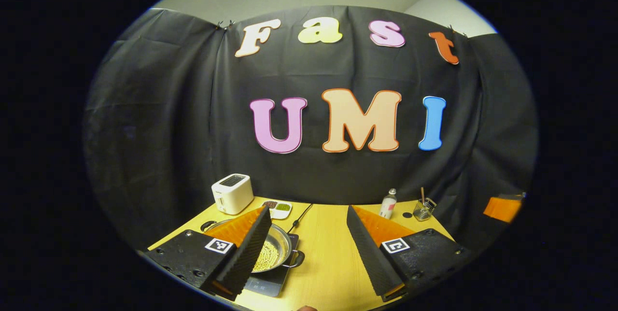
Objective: First push the handle of the pot to place it horizontally, then grasp the pot with both hands and set it on the induction cooktop.
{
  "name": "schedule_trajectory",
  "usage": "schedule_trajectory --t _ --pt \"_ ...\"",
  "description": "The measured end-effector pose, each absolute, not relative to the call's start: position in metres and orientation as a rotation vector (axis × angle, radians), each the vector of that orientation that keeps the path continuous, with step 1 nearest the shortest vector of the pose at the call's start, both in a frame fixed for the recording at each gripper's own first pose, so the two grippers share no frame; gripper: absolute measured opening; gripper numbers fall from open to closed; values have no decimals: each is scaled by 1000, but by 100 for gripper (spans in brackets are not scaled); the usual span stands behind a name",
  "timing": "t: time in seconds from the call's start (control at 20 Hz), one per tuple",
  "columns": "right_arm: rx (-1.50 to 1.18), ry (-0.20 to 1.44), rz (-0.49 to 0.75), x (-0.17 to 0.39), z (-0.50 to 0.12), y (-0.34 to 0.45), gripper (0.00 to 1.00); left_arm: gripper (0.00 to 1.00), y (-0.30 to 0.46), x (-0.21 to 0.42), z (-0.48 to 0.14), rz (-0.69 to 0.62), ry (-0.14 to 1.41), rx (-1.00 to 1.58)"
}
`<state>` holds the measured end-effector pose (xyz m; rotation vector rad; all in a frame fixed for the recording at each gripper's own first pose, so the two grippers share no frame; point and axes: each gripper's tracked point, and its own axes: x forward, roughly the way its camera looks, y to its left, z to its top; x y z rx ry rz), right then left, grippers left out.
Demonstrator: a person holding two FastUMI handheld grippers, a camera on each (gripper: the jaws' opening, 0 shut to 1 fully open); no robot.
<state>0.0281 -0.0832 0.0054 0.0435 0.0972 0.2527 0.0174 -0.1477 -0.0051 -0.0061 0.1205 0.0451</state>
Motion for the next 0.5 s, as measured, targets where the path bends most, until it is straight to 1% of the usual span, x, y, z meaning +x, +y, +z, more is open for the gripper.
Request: schedule_trajectory --t 0.1,0.15,0.2,0.3,0.35,0.4,0.45,0.5 --pt "-1 56 256 14 17 -93 92 93 -158 5 1 46 99 13" --pt "-18 44 258 8 20 -97 92 93 -163 -2 4 47 89 21" --pt "-26 40 261 3 21 -102 92 96 -167 -6 4 46 83 29" --pt "1 40 283 -9 26 -105 92 96 -180 -12 3 26 75 42" --pt "20 40 292 -12 27 -108 92 94 -185 -13 4 16 69 46" --pt "30 38 290 -14 28 -113 92 94 -189 -15 7 6 62 50" --pt "30 32 279 -13 28 -121 99 94 -193 -15 10 -2 54 54" --pt "23 32 265 -11 28 -130 92 96 -197 -15 13 -7 43 56"
